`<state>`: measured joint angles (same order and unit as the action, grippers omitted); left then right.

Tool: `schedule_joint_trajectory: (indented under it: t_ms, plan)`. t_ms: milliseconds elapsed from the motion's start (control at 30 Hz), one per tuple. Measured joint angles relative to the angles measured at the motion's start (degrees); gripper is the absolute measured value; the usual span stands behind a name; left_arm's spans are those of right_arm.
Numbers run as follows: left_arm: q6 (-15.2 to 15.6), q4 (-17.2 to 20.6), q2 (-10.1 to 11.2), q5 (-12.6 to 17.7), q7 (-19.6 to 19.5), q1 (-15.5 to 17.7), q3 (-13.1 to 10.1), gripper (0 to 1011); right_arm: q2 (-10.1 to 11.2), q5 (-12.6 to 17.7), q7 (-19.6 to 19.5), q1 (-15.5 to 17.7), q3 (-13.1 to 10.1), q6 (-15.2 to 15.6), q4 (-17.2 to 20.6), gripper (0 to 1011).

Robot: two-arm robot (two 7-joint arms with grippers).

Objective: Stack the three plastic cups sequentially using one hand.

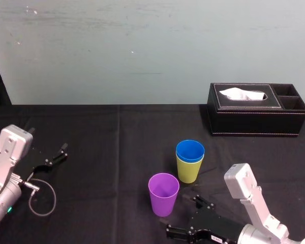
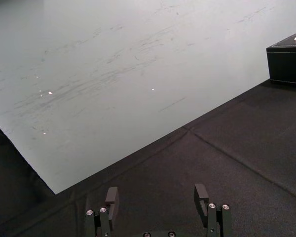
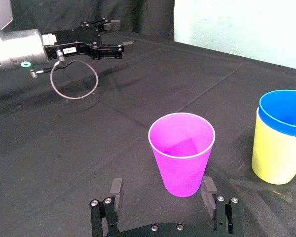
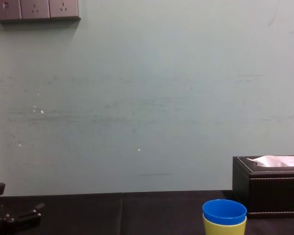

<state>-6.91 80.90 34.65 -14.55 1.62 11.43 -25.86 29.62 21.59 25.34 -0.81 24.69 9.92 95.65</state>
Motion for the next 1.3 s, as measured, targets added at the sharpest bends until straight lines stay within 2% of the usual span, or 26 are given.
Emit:
schedule_joint_trajectory:
  t_ms: [567,1300]
  plan:
    - [0.0,0.0,0.0,0.0,0.0,0.0,0.0,1000,-1.99,-0.51,-0.9,-1.16,0.74,-1.13,-2.01,1000]
    - [0.0,0.0,0.0,0.0,0.0,0.0,0.0,1000,-3.77,-2.61,-1.42,-2.26,1.3,-2.39,-3.65,1000]
